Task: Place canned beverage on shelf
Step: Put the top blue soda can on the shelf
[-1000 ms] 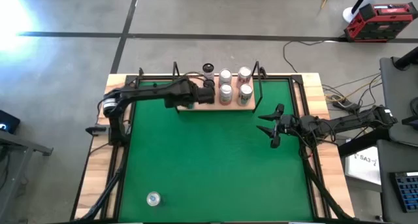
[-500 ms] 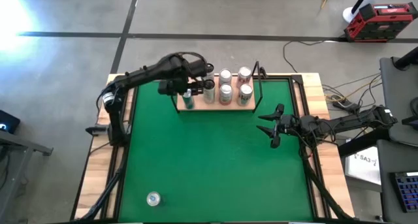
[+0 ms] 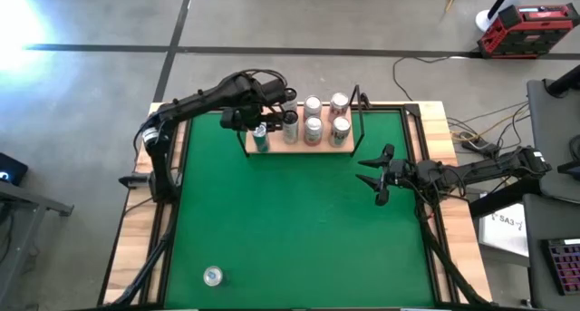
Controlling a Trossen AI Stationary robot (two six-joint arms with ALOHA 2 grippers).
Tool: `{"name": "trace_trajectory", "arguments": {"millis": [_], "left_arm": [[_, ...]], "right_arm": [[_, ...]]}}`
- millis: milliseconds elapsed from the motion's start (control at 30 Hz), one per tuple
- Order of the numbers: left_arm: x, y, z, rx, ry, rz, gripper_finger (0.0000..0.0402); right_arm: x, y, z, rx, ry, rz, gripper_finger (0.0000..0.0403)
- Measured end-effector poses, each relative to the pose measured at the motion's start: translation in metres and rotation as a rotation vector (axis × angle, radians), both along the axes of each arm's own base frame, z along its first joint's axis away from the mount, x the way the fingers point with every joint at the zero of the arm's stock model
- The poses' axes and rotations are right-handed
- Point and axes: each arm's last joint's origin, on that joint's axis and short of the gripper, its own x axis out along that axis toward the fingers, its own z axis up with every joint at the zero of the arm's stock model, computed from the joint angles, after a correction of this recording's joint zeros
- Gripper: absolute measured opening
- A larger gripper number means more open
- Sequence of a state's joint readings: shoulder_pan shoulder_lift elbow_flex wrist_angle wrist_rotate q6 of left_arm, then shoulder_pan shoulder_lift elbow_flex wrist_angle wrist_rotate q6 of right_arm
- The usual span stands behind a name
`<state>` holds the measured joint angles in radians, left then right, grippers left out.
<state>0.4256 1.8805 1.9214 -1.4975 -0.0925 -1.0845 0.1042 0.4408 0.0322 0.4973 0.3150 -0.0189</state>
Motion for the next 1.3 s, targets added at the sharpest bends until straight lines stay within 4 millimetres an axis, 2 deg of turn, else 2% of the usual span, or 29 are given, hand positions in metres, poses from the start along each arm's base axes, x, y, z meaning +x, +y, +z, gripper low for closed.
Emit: {"name": "trace_trajectory", "arguments": {"millis": [500, 900, 1033, 1233, 1300], "left_arm": [[0.004, 0.0, -0.002, 0.011, -0.028, -0.009, 0.0295], [0.015, 0.004, -0.028, -0.022, 0.037, -0.009, 0.0293], [0.015, 0.005, -0.033, -0.025, 0.043, -0.005, 0.0276], [0.014, 0.006, -0.041, -0.026, 0.045, 0.019, 0.0221], [0.013, 0.007, -0.041, -0.026, 0.044, 0.022, 0.0214]], "right_arm": [[0.0, 0.0, 0.0, 0.0, 0.001, 0.0, 0.0194], [0.0, 0.0, 0.0, 0.0, 0.001, 0.0, 0.0194], [0.0, 0.0, 0.0, 0.0, 0.001, 0.0, 0.0194], [0.0, 0.0, 0.0, 0.0, 0.0, 0.0, 0.0194], [0.0, 0.0, 0.0, 0.0, 0.001, 0.0, 0.0194]]}}
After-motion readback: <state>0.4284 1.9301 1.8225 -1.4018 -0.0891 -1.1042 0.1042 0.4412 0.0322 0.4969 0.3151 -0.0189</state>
